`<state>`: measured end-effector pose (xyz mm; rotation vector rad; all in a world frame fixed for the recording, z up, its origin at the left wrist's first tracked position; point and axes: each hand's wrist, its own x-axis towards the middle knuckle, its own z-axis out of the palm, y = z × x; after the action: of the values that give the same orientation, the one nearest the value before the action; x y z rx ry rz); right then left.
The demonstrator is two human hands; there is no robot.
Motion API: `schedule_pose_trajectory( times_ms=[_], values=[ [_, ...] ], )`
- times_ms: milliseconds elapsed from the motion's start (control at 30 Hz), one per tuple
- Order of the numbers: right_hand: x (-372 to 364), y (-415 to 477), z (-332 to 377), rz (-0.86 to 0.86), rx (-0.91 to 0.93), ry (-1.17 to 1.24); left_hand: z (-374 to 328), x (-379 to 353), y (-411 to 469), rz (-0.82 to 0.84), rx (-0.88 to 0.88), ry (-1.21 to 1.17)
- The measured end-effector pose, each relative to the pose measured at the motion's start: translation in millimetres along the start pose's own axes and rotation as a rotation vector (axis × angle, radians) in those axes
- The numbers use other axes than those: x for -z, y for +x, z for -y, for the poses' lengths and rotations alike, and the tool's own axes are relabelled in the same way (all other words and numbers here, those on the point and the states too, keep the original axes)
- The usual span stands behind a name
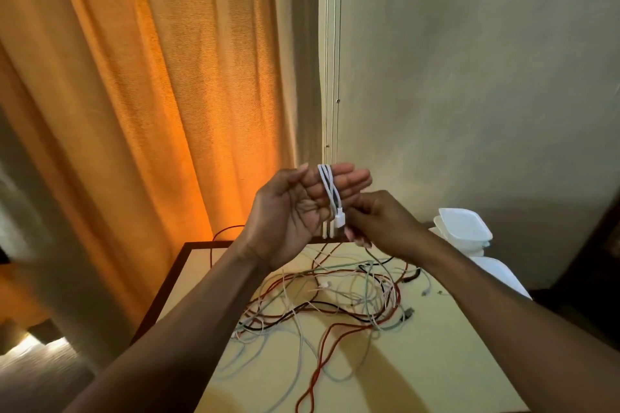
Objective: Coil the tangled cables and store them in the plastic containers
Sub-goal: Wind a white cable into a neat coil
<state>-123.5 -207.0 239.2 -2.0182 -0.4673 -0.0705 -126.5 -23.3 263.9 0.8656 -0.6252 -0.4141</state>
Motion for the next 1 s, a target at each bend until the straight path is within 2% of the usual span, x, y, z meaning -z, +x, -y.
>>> schedule_pose_trajectory(
  times_ms=[100,200,333,433,567,667,767,867,1000],
  values=[
    [-7.7,-7.2,4.7,0.030,0.027,-0.034,2.8,5.5,3.7,-0.055,-0.043,0.033],
    [-2.8,-12.4,11.4,0.020,0.075,-0.367,4.3,15.6,7.2,-0.139,-0.053,0.153],
    [2.2,-20.2,22.4,0.094,0.045,-0.804,2.5,27.3,10.5,-0.268,-0.041,0.320],
    [5.9,-26.4,39.0,0.099,0.112,-0.973,2.7,28.3,9.2,-0.279,0.061,0.455],
    [22.3,-23.2,61.7,0.099,0.249,-1.095,3.6,19.8,4.7,-0.188,0.264,0.686],
    [34.9,-13.5,74.3,0.121,0.342,-1.126,3.0,13.5,2.6,-0.090,0.407,0.785],
    [46.8,0.1,83.4,0.127,0.376,-1.072,4.2,16.4,-0.6,0.001,0.498,0.735],
    [57.7,12.9,84.6,0.019,0.418,-0.905,8.7,21.4,-6.2,0.070,0.513,0.677],
    [58.0,26.7,63.0,-0.084,0.339,-0.648,19.3,21.1,-18.2,0.105,0.433,0.552]
  ],
)
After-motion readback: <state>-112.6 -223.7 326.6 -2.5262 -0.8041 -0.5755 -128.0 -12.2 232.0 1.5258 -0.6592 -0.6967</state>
